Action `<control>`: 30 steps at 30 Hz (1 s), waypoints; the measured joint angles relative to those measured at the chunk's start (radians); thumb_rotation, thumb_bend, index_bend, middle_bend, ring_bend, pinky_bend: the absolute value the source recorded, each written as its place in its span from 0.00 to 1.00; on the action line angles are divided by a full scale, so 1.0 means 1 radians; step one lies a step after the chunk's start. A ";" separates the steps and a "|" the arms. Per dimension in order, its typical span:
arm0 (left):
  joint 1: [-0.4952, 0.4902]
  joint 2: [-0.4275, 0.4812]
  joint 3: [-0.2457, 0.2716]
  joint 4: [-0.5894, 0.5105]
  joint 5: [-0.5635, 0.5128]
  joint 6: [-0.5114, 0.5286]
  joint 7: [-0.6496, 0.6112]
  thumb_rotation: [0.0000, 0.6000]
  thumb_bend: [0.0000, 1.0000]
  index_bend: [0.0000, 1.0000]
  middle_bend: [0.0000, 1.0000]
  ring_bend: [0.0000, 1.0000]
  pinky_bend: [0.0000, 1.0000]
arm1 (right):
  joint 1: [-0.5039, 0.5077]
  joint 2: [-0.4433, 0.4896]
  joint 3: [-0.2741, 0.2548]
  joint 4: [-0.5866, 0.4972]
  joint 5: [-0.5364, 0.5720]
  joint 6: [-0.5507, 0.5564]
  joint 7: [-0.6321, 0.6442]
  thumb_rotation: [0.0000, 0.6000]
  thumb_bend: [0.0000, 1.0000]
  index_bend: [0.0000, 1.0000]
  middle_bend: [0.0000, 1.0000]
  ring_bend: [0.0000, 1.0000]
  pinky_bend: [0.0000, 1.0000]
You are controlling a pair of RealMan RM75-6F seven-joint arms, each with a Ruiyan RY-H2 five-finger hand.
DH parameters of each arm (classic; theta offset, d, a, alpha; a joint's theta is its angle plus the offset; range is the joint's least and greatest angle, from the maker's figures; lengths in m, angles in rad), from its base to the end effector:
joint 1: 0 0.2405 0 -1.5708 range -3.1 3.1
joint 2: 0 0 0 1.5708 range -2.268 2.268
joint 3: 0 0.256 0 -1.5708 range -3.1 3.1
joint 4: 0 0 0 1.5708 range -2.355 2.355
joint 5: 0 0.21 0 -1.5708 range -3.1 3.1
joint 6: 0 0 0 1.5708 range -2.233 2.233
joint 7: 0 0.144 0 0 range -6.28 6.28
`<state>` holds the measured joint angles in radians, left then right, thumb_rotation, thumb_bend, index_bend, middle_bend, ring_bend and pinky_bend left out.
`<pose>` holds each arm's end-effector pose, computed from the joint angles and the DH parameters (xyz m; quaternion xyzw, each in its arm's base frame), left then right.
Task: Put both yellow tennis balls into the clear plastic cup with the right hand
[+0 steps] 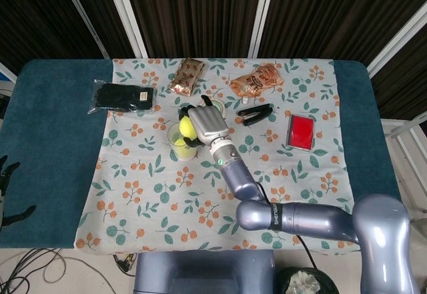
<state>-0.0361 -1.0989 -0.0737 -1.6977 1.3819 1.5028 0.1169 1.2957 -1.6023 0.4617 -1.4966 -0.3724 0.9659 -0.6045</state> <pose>-0.3169 0.1686 0.1690 -0.5531 -0.4027 -0.3484 0.6408 0.0552 -0.4105 -0.0057 0.6940 -0.4390 0.4271 0.3784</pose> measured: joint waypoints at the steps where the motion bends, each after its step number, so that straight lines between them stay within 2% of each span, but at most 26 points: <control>1: 0.000 0.001 -0.001 0.000 -0.001 0.000 -0.003 1.00 0.00 0.16 0.00 0.00 0.00 | 0.008 -0.006 0.002 0.004 0.007 0.003 -0.004 1.00 0.51 0.44 0.32 0.45 0.00; 4: 0.000 0.004 -0.002 0.002 -0.004 -0.002 -0.009 1.00 0.00 0.16 0.00 0.00 0.00 | 0.024 -0.018 0.002 0.010 0.021 0.005 -0.013 1.00 0.50 0.44 0.30 0.43 0.00; 7: 0.000 0.004 -0.001 0.002 -0.004 -0.003 -0.009 1.00 0.00 0.16 0.00 0.00 0.00 | 0.033 -0.031 0.002 0.019 0.028 0.006 -0.011 1.00 0.43 0.41 0.27 0.38 0.00; 12: 0.000 0.006 -0.001 0.001 -0.002 -0.002 -0.012 1.00 0.00 0.16 0.00 0.00 0.00 | 0.043 -0.041 -0.003 0.029 0.047 0.000 -0.011 1.00 0.27 0.28 0.16 0.21 0.00; 15: 0.000 0.006 -0.001 0.001 -0.001 -0.001 -0.014 1.00 0.00 0.16 0.00 0.00 0.00 | 0.046 -0.040 -0.004 0.030 0.056 -0.005 -0.009 1.00 0.20 0.21 0.09 0.15 0.00; 18: 0.001 0.007 -0.002 0.001 -0.003 0.001 -0.015 1.00 0.00 0.16 0.00 0.00 0.00 | 0.045 -0.032 -0.004 0.025 0.058 -0.009 -0.004 1.00 0.16 0.17 0.06 0.12 0.00; 23: 0.003 0.008 -0.004 0.001 -0.005 0.006 -0.016 1.00 0.00 0.16 0.00 0.00 0.00 | 0.030 -0.004 0.006 -0.001 0.047 -0.002 0.020 1.00 0.16 0.16 0.05 0.12 0.00; 30: 0.004 0.008 -0.004 0.000 -0.004 0.009 -0.015 1.00 0.00 0.16 0.00 0.00 0.00 | -0.047 0.108 -0.002 -0.107 -0.012 0.028 0.059 1.00 0.16 0.16 0.05 0.12 0.00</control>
<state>-0.0319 -1.0907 -0.0780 -1.6977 1.3780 1.5119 0.1022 1.2483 -1.4942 0.4595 -1.6035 -0.3848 0.9938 -0.5451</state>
